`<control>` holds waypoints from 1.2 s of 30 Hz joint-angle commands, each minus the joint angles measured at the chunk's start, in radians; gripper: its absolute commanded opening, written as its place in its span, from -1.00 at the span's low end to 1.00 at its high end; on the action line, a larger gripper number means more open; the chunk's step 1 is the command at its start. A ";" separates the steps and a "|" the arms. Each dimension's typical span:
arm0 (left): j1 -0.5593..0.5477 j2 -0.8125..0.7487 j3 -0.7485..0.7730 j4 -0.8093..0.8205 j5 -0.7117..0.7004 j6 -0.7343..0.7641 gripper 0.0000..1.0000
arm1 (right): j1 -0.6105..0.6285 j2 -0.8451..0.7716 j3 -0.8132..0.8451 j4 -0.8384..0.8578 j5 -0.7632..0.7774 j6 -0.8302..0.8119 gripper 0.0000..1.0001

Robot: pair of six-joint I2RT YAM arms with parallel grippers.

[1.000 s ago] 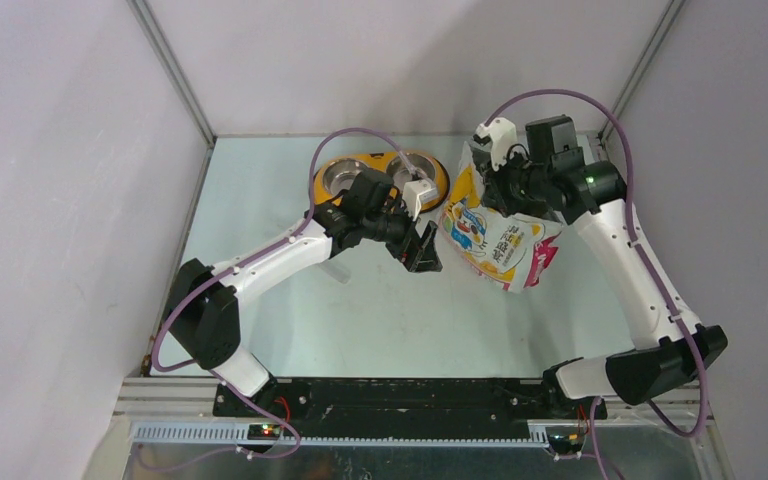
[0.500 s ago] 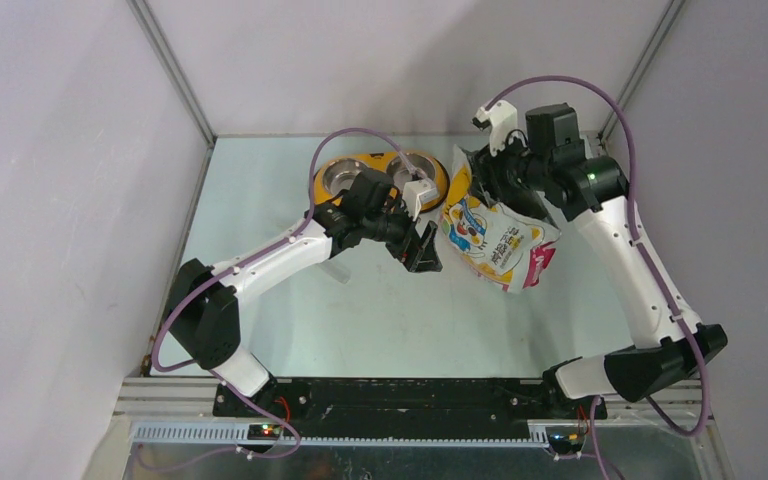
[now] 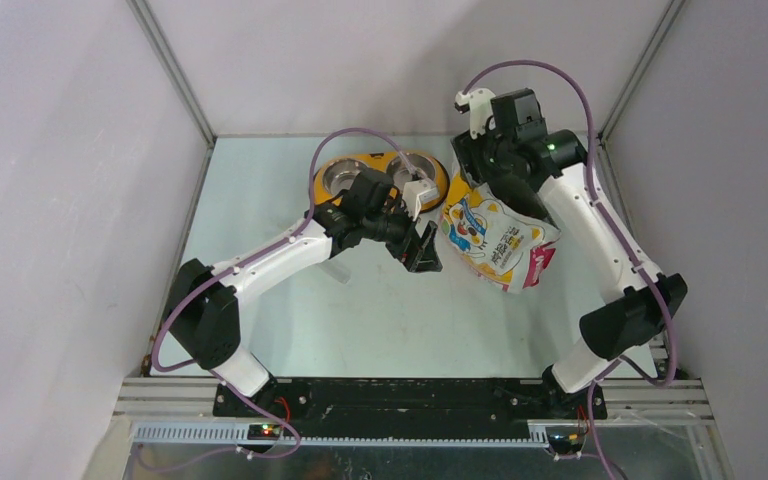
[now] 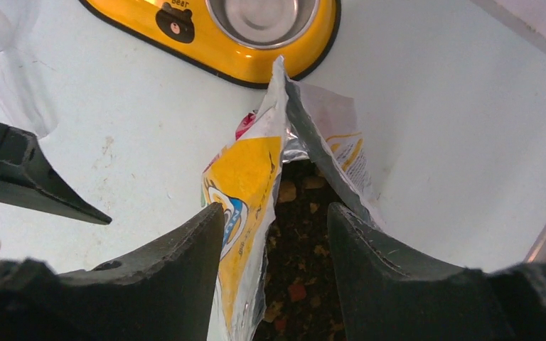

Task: Serve the pet food
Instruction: Open the pet food bag at the center of the board.

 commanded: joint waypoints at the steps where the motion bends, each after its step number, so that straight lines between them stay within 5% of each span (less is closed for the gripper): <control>1: -0.006 -0.001 0.048 0.012 0.023 -0.004 0.96 | 0.004 0.008 0.060 -0.013 0.030 0.036 0.16; 6: -0.006 0.002 0.048 0.011 0.024 -0.004 0.96 | 0.002 0.047 0.095 -0.045 0.024 0.049 -0.15; 14: -0.006 0.003 0.050 0.010 0.024 -0.004 0.96 | -0.018 0.099 0.184 -0.116 -0.098 0.072 -0.98; 27: -0.007 0.011 0.053 0.008 0.028 -0.006 0.96 | -0.167 0.078 0.253 -0.066 -0.449 0.198 -1.00; 36: -0.007 0.014 0.055 0.006 0.028 -0.007 0.96 | -0.201 0.067 0.223 -0.032 -0.516 0.230 -1.00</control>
